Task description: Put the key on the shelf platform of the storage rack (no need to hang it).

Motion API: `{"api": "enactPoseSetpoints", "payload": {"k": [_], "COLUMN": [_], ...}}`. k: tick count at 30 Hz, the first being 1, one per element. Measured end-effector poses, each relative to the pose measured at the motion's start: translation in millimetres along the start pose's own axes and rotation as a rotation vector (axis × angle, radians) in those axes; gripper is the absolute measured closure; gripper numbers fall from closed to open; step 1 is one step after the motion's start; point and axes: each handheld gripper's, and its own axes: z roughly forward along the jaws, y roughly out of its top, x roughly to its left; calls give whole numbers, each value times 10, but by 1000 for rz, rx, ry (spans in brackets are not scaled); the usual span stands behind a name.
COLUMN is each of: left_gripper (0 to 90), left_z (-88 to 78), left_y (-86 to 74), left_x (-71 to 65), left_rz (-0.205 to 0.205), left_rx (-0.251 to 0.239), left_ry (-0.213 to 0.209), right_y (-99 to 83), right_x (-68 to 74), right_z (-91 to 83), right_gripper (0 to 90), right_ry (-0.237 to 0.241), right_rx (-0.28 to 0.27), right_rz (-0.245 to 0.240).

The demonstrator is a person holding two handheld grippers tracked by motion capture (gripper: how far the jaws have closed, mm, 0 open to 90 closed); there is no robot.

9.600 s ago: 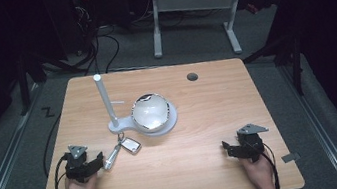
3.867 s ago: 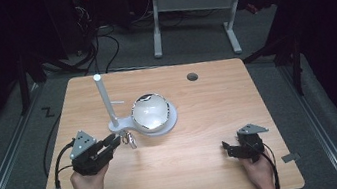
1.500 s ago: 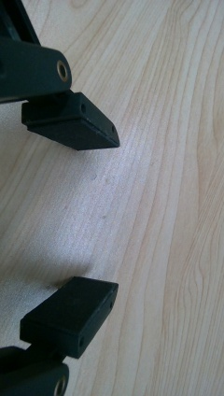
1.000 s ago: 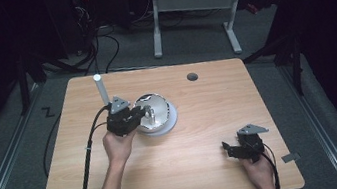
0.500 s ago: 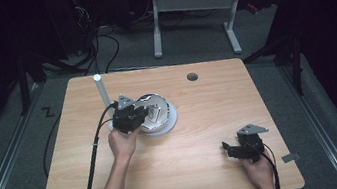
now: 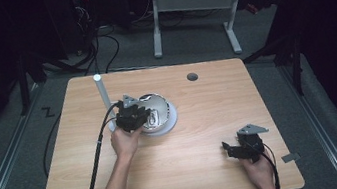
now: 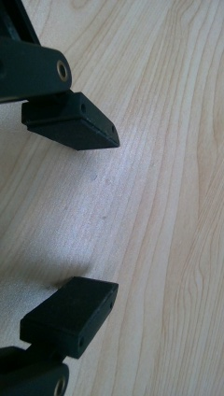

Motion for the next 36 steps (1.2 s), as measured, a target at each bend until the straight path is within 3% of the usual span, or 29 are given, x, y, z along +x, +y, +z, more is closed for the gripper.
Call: {"api": "enactPoseSetpoints", "payload": {"k": [5,12,13,16,17,18,19,22,28,32,36], "left_gripper": [736,610,588,525,513,505,498,493,467,457,451], "left_z": [9,-41,-58,-114,-95,-125,-175,-212,-313,-367,-412], "left_y": [-1,-3,5,48,59,93,117,144,204,231,264], "left_x": [-1,7,19,28,20,46,81,84,119,122,156], "left_rz": [-9,3,19,-7,-24,-26,-12,-42,-35,-63,-53], "left_rx": [3,-19,-17,-15,-54,-55,-14,-13,-11,-7,-12], "left_ry": [6,8,-5,-4,-51,-46,-3,-1,-12,-15,-17], "right_y": [0,-1,0,0,0,0,0,0,0,0,0], "right_x": [1,0,0,0,1,1,1,1,2,2,2], "right_z": [0,0,-1,0,-1,-1,-1,0,-1,-1,-1], "right_gripper": [261,261,261,261,261,261,261,261,261,261,261], "right_ry": [1,1,1,1,1,2,2,2,2,1,1], "right_rx": [0,0,0,0,1,1,1,0,1,1,1], "right_rz": [-1,-2,-2,-2,0,0,0,-2,0,0,0]}}
